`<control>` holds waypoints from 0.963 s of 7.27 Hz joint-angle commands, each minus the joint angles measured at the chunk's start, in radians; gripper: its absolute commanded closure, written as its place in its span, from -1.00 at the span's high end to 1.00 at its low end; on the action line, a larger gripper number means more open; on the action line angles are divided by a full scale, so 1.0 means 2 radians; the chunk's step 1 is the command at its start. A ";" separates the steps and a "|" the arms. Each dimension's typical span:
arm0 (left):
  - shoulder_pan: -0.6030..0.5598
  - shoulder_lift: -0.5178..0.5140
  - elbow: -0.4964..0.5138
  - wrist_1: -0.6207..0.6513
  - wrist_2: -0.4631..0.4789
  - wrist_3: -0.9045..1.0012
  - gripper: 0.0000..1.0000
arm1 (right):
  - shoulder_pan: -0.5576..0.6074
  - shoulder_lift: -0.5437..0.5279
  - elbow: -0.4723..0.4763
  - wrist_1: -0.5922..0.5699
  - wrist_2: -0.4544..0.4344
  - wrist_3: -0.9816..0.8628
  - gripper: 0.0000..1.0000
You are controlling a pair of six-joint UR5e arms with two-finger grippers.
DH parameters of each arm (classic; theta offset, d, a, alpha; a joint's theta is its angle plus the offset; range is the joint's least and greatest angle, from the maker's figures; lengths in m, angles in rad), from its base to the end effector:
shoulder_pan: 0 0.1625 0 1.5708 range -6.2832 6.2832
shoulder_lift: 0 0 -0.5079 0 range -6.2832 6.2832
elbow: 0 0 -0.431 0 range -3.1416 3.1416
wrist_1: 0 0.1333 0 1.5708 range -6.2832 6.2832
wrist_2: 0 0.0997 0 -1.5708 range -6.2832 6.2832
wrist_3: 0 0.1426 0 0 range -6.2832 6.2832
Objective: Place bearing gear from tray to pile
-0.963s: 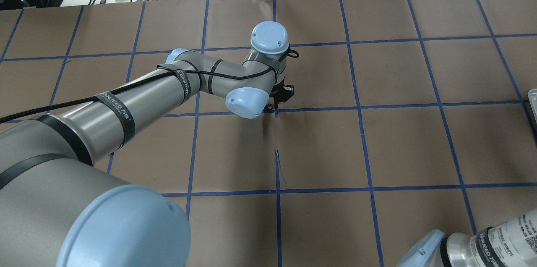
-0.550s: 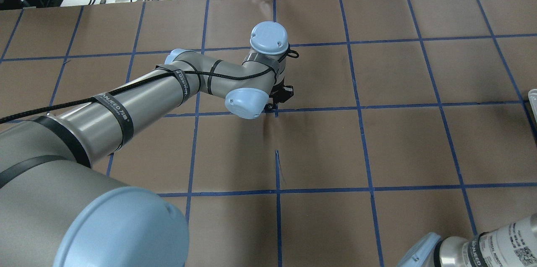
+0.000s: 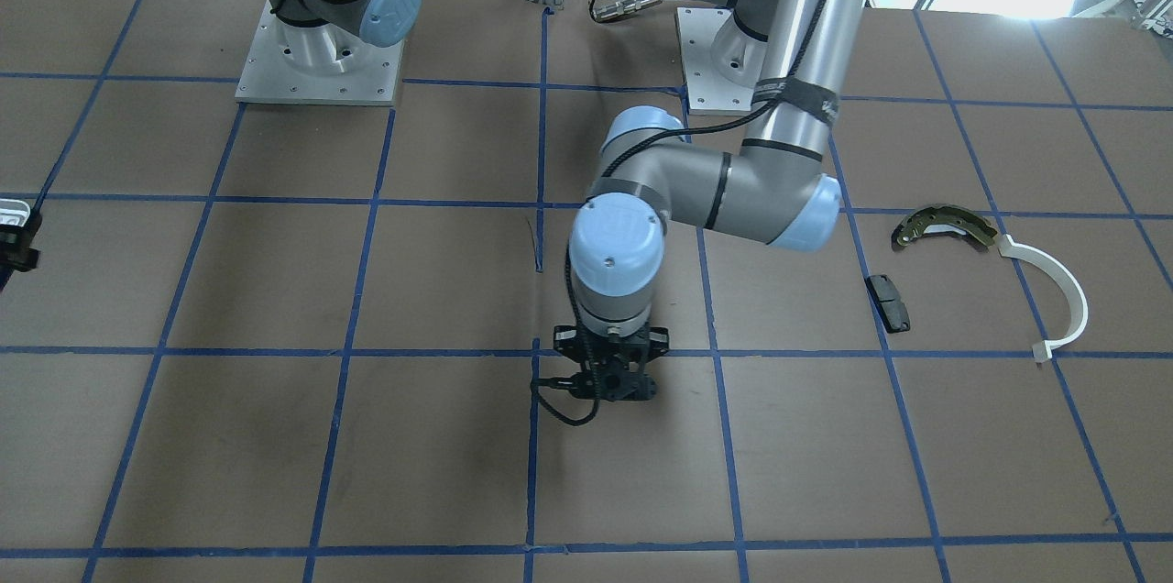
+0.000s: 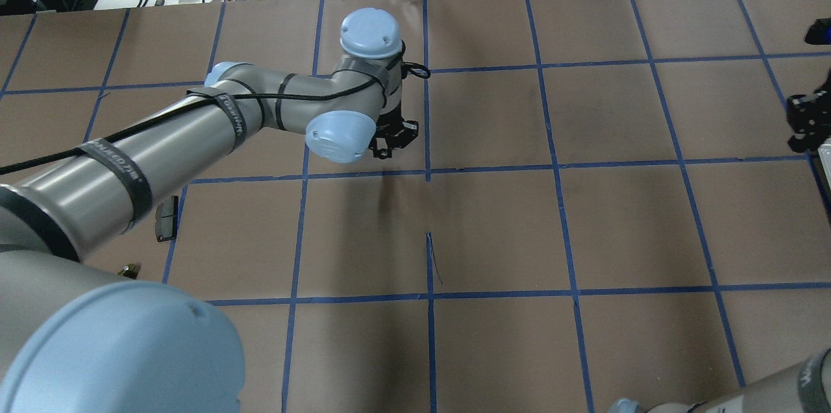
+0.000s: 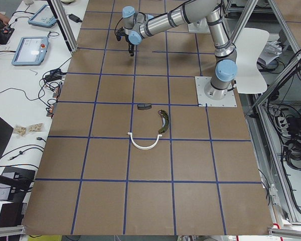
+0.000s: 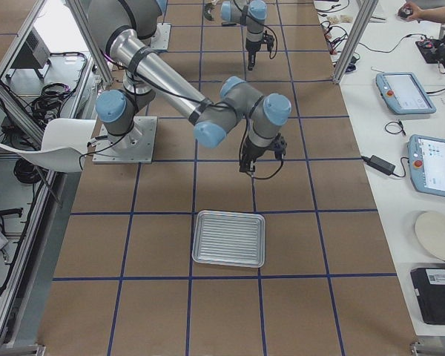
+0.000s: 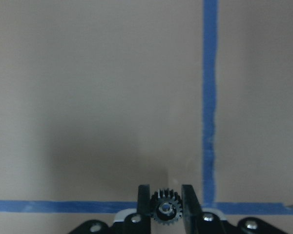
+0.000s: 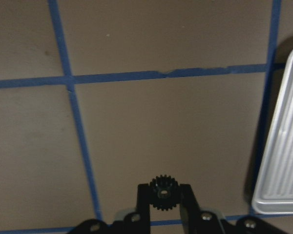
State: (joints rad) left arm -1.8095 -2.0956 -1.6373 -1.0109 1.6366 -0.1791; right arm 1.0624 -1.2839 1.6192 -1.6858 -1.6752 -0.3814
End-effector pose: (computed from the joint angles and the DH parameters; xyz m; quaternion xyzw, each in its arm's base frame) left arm -0.2877 -0.6581 0.2164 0.0303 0.9989 0.0085 0.0354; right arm -0.1969 -0.5966 0.3476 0.0573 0.9909 0.1214 0.0004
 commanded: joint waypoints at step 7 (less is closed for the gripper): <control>0.305 0.098 -0.119 0.029 0.048 0.374 -1.00 | 0.390 0.037 0.049 -0.170 0.168 0.623 -0.53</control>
State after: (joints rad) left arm -1.3020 -1.9120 -1.8658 -0.9536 1.7346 0.4451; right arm 1.7363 -1.2551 1.6992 -1.8914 -1.3802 0.7135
